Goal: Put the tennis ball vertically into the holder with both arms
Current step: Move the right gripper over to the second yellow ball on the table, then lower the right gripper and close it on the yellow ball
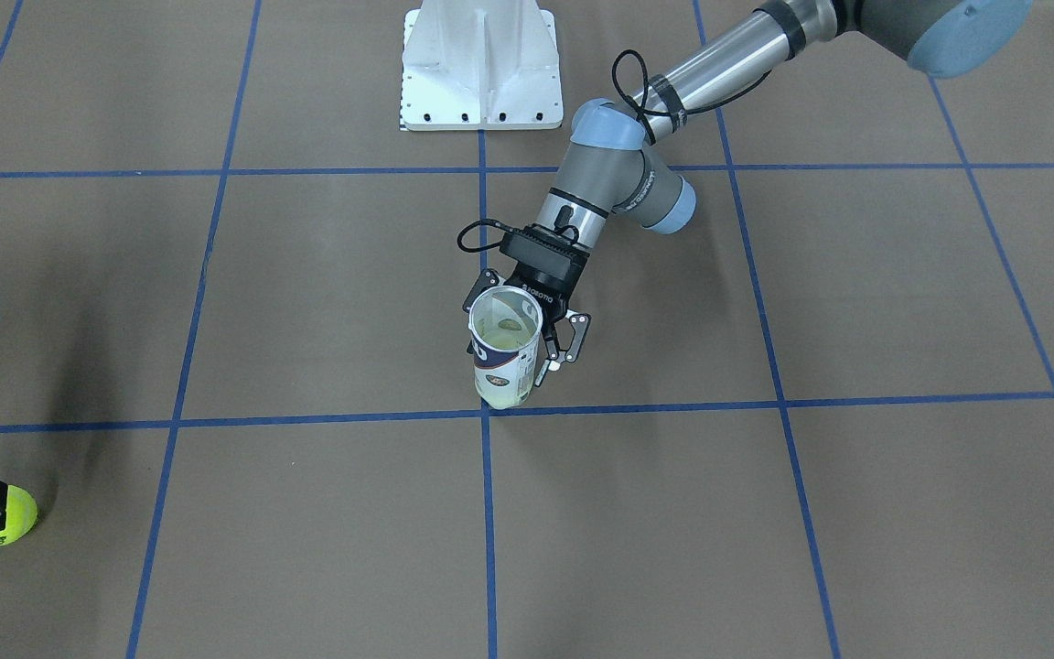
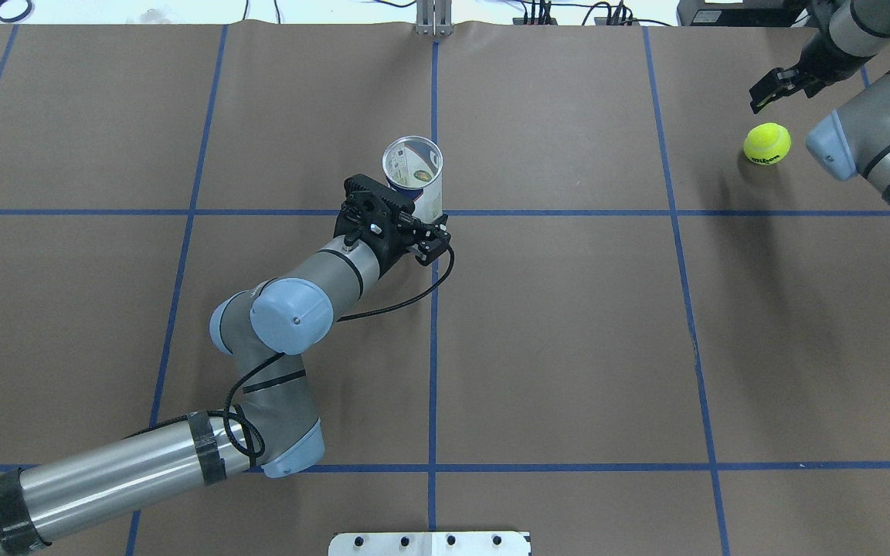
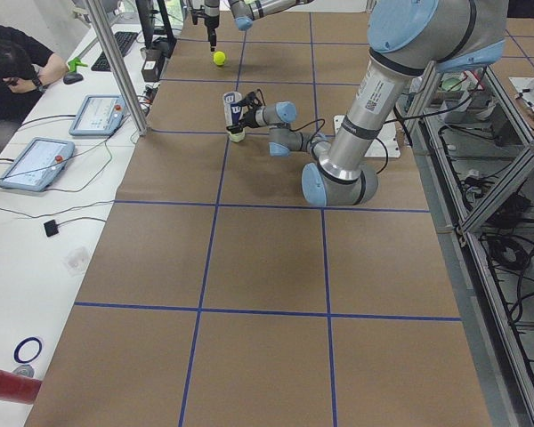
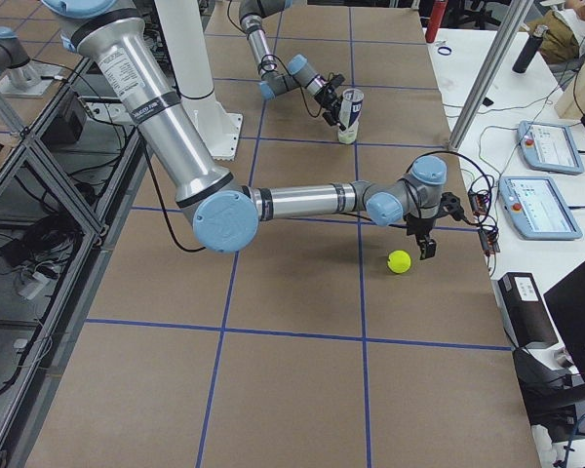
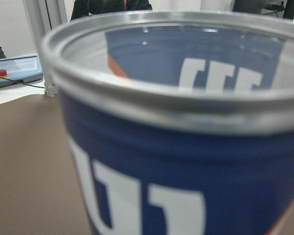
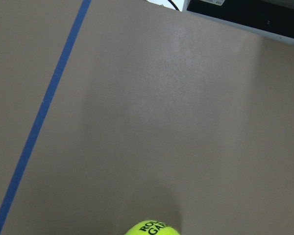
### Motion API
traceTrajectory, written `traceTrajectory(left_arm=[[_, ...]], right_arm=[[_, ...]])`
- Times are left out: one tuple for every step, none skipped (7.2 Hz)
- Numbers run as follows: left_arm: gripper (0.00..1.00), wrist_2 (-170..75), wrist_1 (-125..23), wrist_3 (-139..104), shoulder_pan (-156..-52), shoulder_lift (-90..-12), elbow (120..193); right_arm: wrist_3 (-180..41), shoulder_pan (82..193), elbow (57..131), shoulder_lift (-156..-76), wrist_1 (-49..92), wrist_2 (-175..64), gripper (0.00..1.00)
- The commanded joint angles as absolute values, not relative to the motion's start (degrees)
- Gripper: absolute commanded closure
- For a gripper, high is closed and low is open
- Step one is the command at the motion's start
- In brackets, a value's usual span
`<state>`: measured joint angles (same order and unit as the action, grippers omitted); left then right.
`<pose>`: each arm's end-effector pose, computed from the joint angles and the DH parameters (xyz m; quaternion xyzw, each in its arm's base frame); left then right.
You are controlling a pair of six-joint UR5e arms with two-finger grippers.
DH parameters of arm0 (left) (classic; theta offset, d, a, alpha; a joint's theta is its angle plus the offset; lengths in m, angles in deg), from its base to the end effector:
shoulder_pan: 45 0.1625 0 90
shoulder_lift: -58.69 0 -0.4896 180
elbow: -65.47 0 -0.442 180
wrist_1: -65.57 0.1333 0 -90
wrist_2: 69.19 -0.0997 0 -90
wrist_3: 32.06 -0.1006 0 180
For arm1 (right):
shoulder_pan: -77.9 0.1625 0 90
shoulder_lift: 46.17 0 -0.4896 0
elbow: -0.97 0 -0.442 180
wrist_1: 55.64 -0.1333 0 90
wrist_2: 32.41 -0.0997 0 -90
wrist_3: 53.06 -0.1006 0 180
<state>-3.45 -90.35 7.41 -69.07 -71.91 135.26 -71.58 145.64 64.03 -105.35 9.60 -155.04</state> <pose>0.6874 -0.4983 0.2867 0.5272 0.4390 0.0233 0.7272 -0.2374 -0.7888 0.5796 0.1277 -0.3378 -0.0998 0.9271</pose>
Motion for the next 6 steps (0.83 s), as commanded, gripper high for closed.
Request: traceTrajectory(left_arm=[[0.01, -3.4, -90.4, 7.4, -69.0, -71.9, 135.3], [0.01, -3.4, -90.4, 7.4, -69.0, -71.9, 135.3], [0.01, -3.4, -90.4, 7.4, -69.0, -71.9, 135.3], [0.01, -3.4, -90.4, 7.4, -69.0, -71.9, 135.3], [0.01, -3.4, -90.4, 7.4, -69.0, -71.9, 135.3], [0.01, -3.4, -90.4, 7.4, -68.9, -71.9, 135.3]], right_arm=[[-71.5, 143.3, 63.8, -106.5, 9.7, -153.5, 0.02], [-71.4, 142.9, 63.8, -107.2, 9.7, -153.2, 0.01], [-71.3, 142.2, 63.8, -107.3, 9.7, -151.5, 0.02], [-71.3, 141.3, 63.5, -107.5, 9.8, -149.5, 0.01], [-71.3, 141.2, 62.2, -107.4, 9.6, -149.2, 0.01], [-71.3, 141.2, 62.2, -107.3, 9.6, -149.2, 0.08]])
